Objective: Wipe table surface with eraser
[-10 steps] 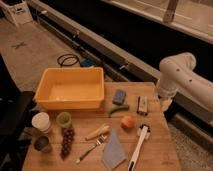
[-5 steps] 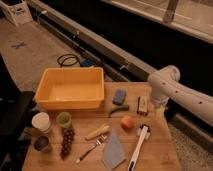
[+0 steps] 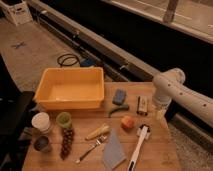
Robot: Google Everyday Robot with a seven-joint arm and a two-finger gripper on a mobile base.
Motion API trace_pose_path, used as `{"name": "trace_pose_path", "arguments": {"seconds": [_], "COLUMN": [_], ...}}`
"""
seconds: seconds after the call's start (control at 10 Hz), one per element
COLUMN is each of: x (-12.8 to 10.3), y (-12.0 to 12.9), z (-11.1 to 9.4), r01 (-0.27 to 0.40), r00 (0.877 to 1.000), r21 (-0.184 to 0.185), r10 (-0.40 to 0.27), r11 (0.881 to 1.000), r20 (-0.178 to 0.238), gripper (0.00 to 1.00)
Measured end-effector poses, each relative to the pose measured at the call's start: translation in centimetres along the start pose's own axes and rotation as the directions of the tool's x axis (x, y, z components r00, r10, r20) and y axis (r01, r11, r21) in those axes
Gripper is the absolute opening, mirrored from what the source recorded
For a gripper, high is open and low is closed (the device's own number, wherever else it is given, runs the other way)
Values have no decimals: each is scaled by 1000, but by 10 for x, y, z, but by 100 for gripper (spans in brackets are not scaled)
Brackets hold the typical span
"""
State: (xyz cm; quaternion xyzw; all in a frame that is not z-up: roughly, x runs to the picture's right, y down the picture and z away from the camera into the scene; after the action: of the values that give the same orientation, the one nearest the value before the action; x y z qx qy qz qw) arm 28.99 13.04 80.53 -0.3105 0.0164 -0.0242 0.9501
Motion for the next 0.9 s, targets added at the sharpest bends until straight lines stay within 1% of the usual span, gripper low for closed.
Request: {"name": "trace_pose_path", "arguments": {"seconds": [0.1,0.2,0.3,0.4,0.5,0.6,0.7,0.9], "x": [-5,-2,-7,-13,-27,-32,-32,-34], "y": [-4,-4,-5,-8,-13,-16,-17,-18], "z": [7,11,11,7,-2,-9,-14,-15], "r01": [-26,-31,-8,13,53,74,79,82], "r00": [1000,999,999,999,998,997,997,996], "r21": [22,47,82,118,173,208,228,232], "r10": [26,29,5,-17,-56,-75,-80,-84], "r11": [999,998,997,993,983,975,971,969], "r20": [18,39,43,35,14,-2,-5,-3], "gripper": [65,65,65,65,65,65,65,65]}}
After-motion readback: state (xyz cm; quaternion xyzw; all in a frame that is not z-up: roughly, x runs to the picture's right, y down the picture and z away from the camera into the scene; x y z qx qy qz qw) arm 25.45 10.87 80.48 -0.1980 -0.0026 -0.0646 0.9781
